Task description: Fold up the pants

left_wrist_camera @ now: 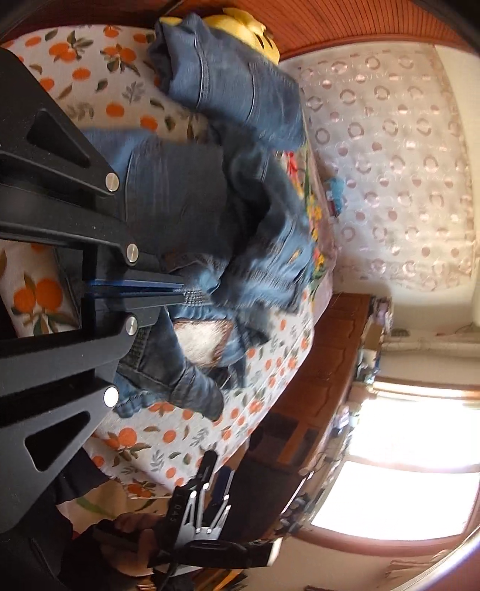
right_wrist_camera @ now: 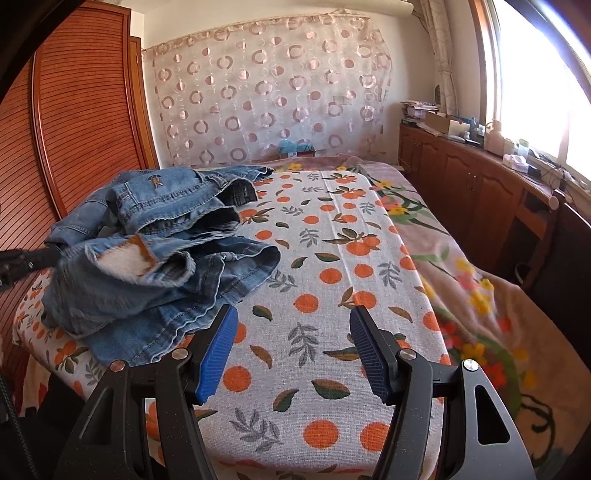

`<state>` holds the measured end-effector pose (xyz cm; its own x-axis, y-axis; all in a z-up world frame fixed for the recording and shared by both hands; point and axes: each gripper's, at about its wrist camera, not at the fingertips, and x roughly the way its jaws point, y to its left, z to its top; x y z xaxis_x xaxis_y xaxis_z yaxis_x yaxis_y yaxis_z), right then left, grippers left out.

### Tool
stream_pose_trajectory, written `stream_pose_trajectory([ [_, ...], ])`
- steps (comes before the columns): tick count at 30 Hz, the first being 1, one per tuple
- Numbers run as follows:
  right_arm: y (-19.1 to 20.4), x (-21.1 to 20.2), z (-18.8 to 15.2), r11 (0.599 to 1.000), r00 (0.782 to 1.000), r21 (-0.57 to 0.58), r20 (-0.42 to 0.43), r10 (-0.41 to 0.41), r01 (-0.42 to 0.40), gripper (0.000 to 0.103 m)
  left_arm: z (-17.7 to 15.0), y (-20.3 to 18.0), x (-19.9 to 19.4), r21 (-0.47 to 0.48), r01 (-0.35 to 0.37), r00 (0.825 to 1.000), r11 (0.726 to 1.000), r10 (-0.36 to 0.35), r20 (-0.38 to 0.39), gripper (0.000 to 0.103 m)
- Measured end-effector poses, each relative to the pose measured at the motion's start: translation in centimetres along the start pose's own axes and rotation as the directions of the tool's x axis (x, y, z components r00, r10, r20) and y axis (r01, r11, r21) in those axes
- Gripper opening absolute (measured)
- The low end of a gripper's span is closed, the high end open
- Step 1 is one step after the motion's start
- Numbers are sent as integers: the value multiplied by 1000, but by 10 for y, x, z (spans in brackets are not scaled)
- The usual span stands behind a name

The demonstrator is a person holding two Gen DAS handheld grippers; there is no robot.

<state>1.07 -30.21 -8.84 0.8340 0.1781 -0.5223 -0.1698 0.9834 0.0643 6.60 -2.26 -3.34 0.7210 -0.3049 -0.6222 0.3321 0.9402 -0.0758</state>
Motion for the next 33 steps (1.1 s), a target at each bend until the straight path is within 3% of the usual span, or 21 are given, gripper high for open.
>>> stream_pose_trajectory([
  [5, 3, 2, -1, 1000, 1000, 0, -3, 6, -6, 65, -3, 36, -6, -62, -68, 998, 996, 68, 5, 2],
  [12, 7, 8, 3, 1000, 1000, -27, -5, 8, -8, 65, -25, 33, 12, -60, -59, 997, 996, 56, -44, 2],
  [17, 9, 19, 26, 998, 1000, -65, 15, 26, -25, 65, -22, 34, 17, -56, -51, 998, 997, 48, -45, 2],
  [26, 33, 88, 74, 968, 996, -237, -4, 84, -83, 67, -23, 38, 31, -47, -44, 997, 998, 41, -60, 2],
  [31, 34, 129, 96, 949, 991, -286, -60, 122, -134, 69, -22, 41, 33, -65, -16, 998, 998, 12, -64, 3],
  [33, 35, 143, 105, 938, 988, -315, -84, 126, -147, 70, -19, 43, 34, -77, -9, 998, 997, 4, -69, 10],
])
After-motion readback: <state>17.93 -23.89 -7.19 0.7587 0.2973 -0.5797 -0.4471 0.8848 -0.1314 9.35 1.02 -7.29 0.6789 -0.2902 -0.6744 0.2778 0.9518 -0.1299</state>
